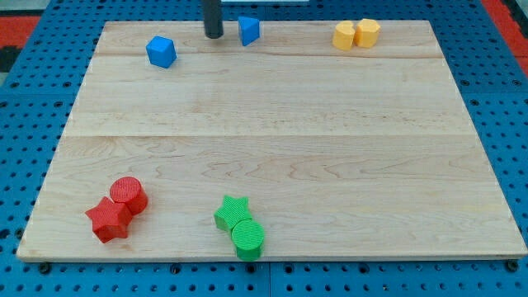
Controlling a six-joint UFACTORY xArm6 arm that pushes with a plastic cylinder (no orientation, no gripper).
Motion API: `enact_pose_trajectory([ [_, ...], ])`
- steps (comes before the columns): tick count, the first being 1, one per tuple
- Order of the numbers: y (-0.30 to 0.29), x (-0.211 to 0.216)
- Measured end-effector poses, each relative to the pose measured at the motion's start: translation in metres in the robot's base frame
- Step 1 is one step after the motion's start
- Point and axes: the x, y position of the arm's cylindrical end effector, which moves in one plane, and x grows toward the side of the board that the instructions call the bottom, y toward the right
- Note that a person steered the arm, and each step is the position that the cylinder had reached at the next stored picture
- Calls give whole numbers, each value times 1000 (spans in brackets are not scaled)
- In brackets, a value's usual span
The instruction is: Slide blue cube to the top left
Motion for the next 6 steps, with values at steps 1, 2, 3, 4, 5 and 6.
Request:
enact_pose_trajectory([
  [1,15,53],
  [2,-20,88],
  [3,-62,73],
  [4,-68,32],
  [5,-33,53],
  [6,-20,44],
])
